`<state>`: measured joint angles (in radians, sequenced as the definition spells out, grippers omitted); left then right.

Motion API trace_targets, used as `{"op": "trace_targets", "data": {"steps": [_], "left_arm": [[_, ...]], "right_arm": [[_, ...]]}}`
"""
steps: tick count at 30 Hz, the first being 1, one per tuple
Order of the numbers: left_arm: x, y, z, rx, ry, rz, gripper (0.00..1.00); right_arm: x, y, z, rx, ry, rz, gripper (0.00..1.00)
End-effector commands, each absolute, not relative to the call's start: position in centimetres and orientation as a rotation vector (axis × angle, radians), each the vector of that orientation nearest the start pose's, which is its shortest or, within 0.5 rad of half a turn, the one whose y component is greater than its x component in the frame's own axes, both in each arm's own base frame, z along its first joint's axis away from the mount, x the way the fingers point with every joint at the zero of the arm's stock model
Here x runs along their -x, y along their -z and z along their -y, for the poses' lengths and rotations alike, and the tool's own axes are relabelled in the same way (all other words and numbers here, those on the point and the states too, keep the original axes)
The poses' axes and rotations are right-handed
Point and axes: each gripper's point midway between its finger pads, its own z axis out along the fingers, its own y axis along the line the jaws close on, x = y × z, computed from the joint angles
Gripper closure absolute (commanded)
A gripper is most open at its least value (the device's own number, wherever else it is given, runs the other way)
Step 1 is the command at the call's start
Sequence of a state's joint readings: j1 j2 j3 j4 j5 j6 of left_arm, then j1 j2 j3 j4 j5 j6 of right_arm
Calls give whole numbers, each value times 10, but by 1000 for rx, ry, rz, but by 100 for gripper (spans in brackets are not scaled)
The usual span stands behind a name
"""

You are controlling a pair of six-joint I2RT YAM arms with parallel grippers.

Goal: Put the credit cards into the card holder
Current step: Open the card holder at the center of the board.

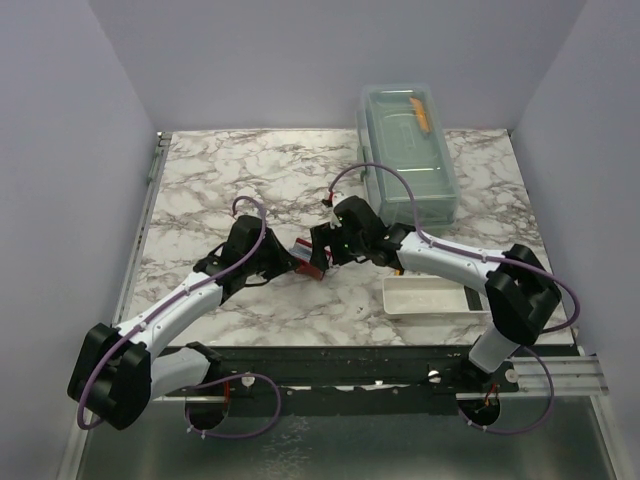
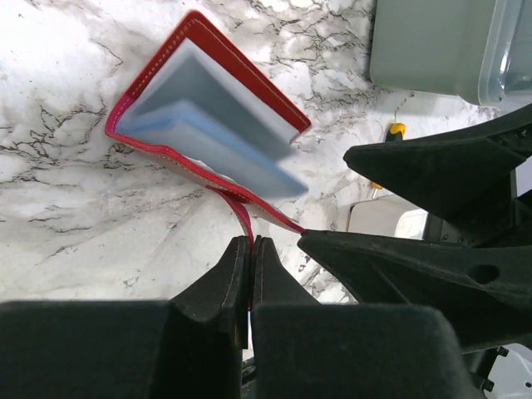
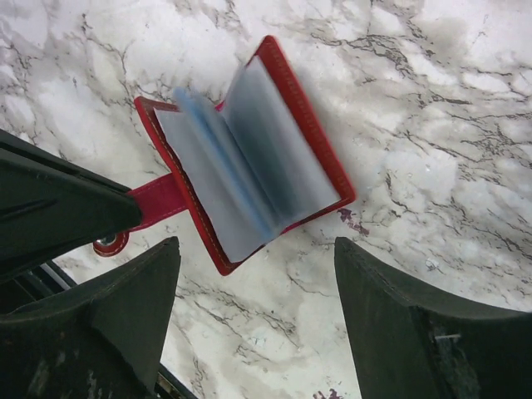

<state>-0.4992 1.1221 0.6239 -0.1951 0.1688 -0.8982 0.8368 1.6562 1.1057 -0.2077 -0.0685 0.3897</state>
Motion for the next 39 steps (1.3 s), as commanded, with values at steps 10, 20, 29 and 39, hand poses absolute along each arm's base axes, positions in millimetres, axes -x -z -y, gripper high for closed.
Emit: {"op": "trace_targets", "data": {"steps": [10, 20, 29, 39], "left_arm": [[-238, -77, 174, 428, 650, -2518, 100], [-200, -8, 112, 773, 157, -2698, 100], [-225, -18, 118, 730, 195, -2655, 100], [-228, -17, 121, 724, 233, -2681, 95]], "right_arm": [[-274, -90, -353, 567, -668, -2416, 35], [-281, -110, -381, 527, -887, -2395, 27], [-266, -84, -405, 574, -1090, -2452, 31], [-227, -79, -428, 669, -1312, -2422, 40]]}}
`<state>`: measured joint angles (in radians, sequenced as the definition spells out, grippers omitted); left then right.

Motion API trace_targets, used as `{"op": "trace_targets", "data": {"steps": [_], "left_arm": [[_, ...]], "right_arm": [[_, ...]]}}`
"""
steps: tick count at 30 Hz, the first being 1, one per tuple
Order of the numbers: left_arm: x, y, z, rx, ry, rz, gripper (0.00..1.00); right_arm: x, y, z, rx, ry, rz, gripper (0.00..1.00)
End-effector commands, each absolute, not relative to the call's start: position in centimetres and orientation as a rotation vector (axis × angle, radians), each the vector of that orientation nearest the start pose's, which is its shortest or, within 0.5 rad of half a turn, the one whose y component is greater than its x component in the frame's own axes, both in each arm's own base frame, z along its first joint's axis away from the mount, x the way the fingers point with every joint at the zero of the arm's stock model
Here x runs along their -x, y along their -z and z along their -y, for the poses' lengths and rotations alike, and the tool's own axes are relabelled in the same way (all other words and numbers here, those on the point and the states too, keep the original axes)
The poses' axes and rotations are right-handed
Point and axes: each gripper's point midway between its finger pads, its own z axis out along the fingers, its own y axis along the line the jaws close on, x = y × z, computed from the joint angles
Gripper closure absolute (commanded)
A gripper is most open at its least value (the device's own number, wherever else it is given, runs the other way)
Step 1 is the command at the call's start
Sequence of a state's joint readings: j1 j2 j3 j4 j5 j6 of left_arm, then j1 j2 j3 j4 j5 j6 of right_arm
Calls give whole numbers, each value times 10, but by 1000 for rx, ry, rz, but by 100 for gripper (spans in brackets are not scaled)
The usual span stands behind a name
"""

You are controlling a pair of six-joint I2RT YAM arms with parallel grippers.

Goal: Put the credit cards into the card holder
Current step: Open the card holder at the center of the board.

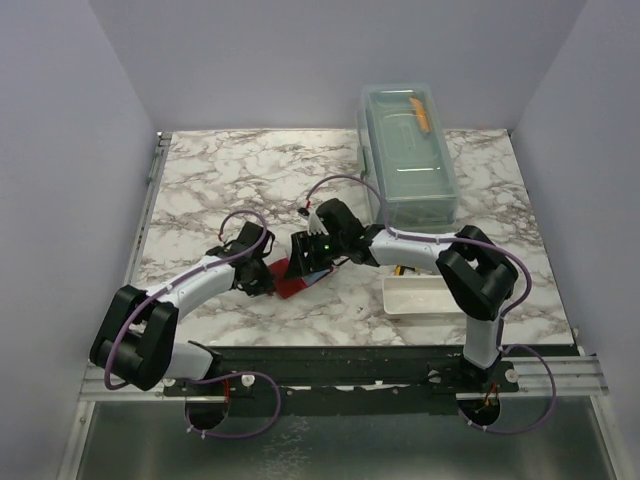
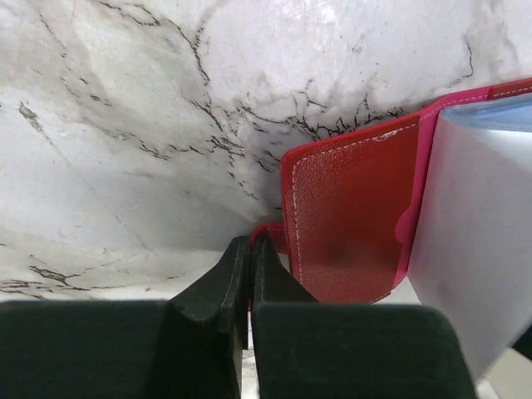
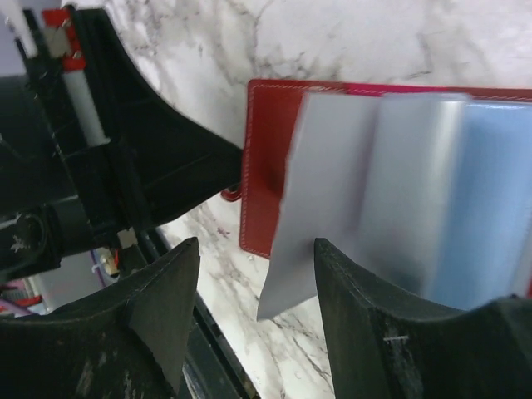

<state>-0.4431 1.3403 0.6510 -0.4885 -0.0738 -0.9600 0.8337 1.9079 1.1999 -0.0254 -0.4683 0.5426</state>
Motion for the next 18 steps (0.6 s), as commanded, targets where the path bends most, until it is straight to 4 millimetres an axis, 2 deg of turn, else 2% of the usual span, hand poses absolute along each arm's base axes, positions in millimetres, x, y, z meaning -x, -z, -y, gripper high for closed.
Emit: {"op": "trace_targets", "data": {"steps": [1, 6, 9, 12, 18], "left_arm": [[-230, -21, 122, 722, 251, -2669, 89], [-227, -45, 129, 711, 369, -2665, 58], [-226, -62, 125, 703, 399, -2636, 42], [-231, -81, 114, 740, 417, -2571, 41], [-252, -129, 125, 718, 637, -2431, 48]], "right_arm": [[-226, -77, -426, 668, -1315, -2416, 40], [-229, -71, -426, 685, -1253, -2455, 40], [-224, -79, -431, 723, -1286, -2405, 36], [-218, -81, -435, 735, -1347, -2384, 32], [-213, -69, -438, 744, -1398, -2403, 32]]}}
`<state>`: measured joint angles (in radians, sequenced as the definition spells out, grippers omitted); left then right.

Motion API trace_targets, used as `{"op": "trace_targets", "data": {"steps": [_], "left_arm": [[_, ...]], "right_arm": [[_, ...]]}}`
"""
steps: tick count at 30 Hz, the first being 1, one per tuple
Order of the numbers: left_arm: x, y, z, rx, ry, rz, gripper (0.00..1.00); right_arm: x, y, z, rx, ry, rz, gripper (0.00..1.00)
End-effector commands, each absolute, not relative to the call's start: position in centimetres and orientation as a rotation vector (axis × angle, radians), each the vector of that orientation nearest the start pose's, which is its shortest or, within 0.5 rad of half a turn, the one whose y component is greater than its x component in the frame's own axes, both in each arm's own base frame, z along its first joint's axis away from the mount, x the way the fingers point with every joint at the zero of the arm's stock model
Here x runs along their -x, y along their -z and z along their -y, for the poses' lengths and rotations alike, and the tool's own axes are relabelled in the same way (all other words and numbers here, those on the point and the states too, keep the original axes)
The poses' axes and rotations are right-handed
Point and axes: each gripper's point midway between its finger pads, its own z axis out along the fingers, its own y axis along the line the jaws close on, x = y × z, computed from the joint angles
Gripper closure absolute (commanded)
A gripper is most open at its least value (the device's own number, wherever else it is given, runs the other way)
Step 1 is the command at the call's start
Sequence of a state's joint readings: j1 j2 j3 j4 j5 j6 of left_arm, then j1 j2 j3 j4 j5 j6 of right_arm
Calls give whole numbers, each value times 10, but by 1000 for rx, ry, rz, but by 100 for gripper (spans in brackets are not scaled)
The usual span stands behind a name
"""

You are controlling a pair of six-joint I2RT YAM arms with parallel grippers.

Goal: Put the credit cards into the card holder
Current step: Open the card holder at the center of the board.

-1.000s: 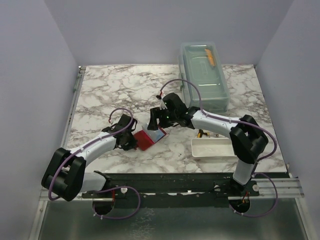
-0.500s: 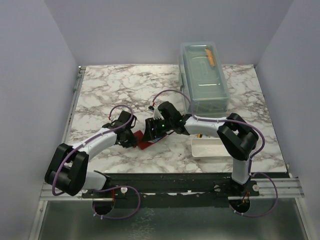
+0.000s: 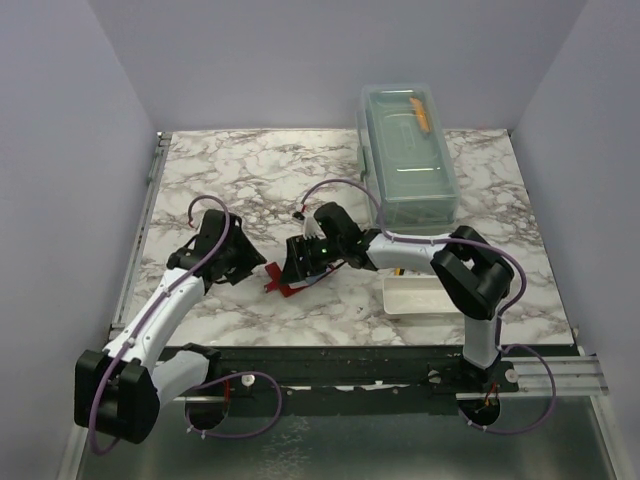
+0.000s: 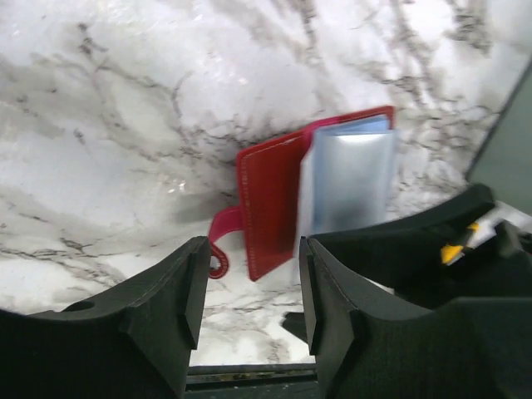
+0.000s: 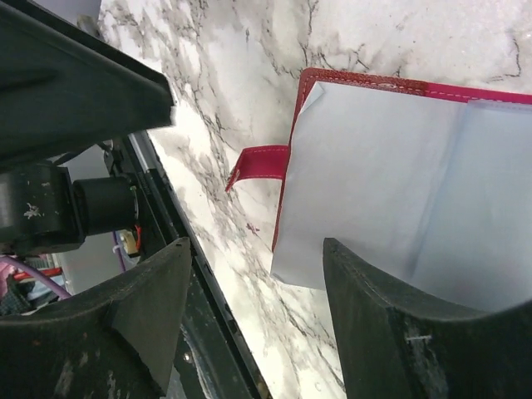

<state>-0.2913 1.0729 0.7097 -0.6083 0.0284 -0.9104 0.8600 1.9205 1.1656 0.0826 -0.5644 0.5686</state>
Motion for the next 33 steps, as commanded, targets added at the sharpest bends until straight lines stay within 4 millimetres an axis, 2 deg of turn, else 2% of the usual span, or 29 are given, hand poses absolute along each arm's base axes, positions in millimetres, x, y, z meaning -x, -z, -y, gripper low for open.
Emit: {"op": "trace_targets", "data": {"steps": [1, 4, 7, 11, 14, 16, 19, 21, 24, 27, 33], "left_arm": [[-257, -132, 127, 714, 656, -2412, 50], [-271, -137, 144, 682, 764, -2410, 55], [-279, -127, 165, 635, 889, -2448, 62], [-280, -100, 183, 630, 1013, -2500, 72], [-273, -76, 186, 650, 1030, -2556, 80], [-269, -64, 180, 678, 975, -2572, 81], [-262, -54, 168, 732, 898, -2564, 81], [-258, -48, 163, 745, 865, -2569, 81], [-252, -38, 157, 765, 822, -2591, 81], [-247, -30, 153, 796, 792, -2600, 82], [-237, -16, 143, 837, 722, -2615, 84]], "right_arm": [[-212, -67, -438, 747, -1397, -2412, 33], [-212, -61, -436, 748, -1376, -2433, 47], [-210, -61, -432, 735, -1385, -2418, 58], [-212, -57, -425, 714, -1316, -2454, 62], [-216, -65, -420, 703, -1264, -2441, 62], [-226, -70, -412, 670, -1179, -2443, 60], [-246, -78, -390, 609, -1030, -2471, 53], [-262, -79, -372, 550, -951, -2503, 45], [-276, -76, -356, 526, -899, -2523, 29], [-278, -71, -353, 543, -885, -2553, 24], [-278, -57, -362, 552, -923, -2574, 20]]}}
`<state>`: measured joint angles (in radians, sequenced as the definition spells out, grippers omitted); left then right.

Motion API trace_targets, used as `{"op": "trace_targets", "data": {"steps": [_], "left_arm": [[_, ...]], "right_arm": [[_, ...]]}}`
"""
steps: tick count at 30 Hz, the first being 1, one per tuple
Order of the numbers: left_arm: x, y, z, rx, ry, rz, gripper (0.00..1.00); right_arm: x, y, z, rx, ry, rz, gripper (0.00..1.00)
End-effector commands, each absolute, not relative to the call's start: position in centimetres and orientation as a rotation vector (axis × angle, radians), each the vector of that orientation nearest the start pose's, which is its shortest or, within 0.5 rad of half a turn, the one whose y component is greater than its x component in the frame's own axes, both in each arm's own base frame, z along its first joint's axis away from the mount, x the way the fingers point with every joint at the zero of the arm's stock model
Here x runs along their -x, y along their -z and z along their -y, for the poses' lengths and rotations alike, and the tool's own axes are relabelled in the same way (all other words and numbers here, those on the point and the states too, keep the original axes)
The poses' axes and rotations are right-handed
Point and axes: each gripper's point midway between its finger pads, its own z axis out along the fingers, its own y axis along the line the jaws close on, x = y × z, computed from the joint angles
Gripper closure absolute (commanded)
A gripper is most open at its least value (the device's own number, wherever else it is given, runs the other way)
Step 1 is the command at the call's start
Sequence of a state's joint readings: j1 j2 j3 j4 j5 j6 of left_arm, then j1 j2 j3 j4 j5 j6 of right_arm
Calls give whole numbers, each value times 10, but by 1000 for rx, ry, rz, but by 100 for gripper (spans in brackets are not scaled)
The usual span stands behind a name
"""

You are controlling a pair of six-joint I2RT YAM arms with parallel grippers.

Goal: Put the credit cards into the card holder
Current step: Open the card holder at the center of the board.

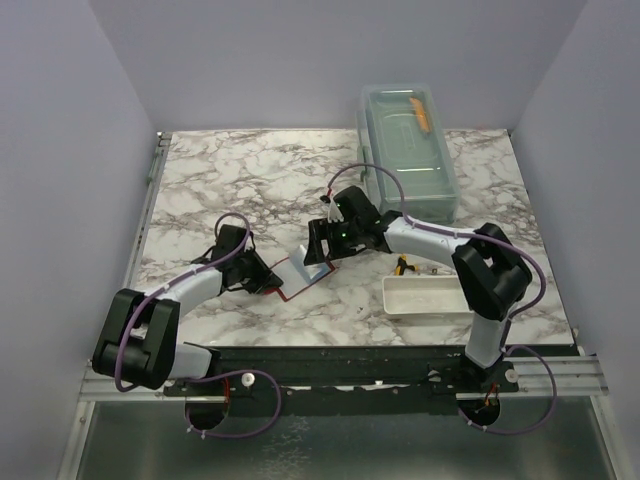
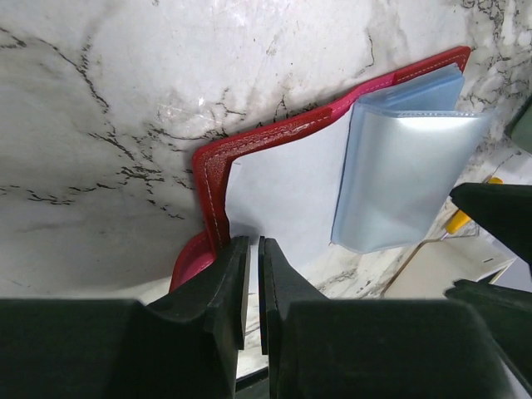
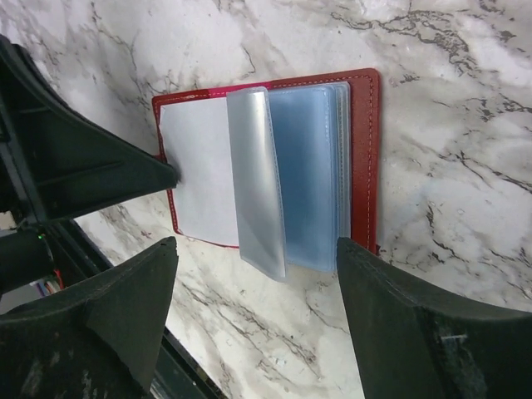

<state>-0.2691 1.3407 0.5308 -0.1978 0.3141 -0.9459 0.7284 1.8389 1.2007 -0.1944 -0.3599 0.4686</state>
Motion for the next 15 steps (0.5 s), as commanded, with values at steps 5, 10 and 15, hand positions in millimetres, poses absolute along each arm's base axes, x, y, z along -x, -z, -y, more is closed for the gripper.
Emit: {"op": "trace_targets", "data": {"steps": [5, 10, 15], "left_arm": [[-232, -12, 141, 843, 715, -2621, 85], [-230, -11, 140, 854, 709, -2618, 85], [-231, -11, 138, 845, 700, -2610, 85]], "right_arm": [[-275, -52, -370, 582, -988, -2571, 19], [-270, -57, -377, 613, -1066, -2556, 19], [-258, -76, -389, 640, -1214, -2491, 21]]}}
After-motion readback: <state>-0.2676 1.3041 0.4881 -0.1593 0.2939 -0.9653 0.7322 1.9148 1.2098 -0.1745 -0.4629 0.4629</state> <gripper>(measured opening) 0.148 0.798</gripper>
